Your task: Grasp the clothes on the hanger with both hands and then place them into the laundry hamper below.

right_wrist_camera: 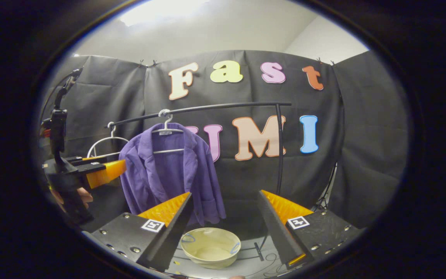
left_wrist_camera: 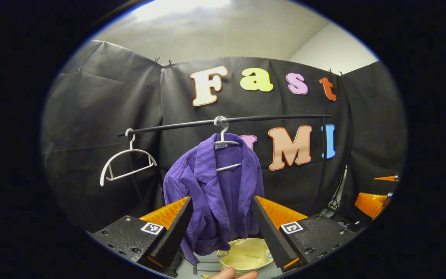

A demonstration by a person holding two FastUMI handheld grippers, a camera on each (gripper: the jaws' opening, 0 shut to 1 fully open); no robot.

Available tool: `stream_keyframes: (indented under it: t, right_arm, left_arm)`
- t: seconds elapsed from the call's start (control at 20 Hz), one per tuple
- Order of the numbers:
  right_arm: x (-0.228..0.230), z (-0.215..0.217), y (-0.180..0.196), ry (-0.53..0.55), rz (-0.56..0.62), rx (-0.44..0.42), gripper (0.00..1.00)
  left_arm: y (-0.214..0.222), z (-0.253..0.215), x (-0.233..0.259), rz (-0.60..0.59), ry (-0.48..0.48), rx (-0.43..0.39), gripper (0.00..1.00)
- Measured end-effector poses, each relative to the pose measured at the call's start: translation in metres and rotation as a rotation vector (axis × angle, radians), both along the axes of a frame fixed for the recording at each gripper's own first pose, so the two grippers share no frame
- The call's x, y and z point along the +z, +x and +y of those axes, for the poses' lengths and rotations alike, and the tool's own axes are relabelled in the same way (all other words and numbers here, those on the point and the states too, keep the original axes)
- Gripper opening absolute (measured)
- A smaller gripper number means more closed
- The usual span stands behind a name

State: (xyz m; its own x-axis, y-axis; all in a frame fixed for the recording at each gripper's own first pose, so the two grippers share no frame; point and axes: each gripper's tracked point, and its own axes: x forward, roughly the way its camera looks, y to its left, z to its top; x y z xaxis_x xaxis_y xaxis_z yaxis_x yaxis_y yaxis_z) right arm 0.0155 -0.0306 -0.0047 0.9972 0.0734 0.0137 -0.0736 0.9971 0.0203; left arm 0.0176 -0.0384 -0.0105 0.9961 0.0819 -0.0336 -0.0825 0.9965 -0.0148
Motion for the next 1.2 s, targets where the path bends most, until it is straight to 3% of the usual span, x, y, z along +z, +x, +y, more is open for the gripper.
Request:
stream_keyframes:
  t: [0.35, 0.85, 1.2]
  right_arm:
    - [-0.016, 0.017, 0.039, 0.082, 0.024, 0.044, 1.0]
    - [-0.036, 0.035, 0.1, -0.011, 0.156, -0.007, 0.99]
    - [-0.048, 0.092, 0.167, 0.012, 0.217, 0.01, 1.0]
  left_arm:
    - [0.027, 0.001, -0.033, 0.023, 0.059, -0.004, 0.94]
    - [0.105, -0.004, -0.15, 0.181, 0.051, -0.1, 0.96]
    - [0.156, 0.007, -0.18, 0.242, 0.003, -0.188, 0.96]
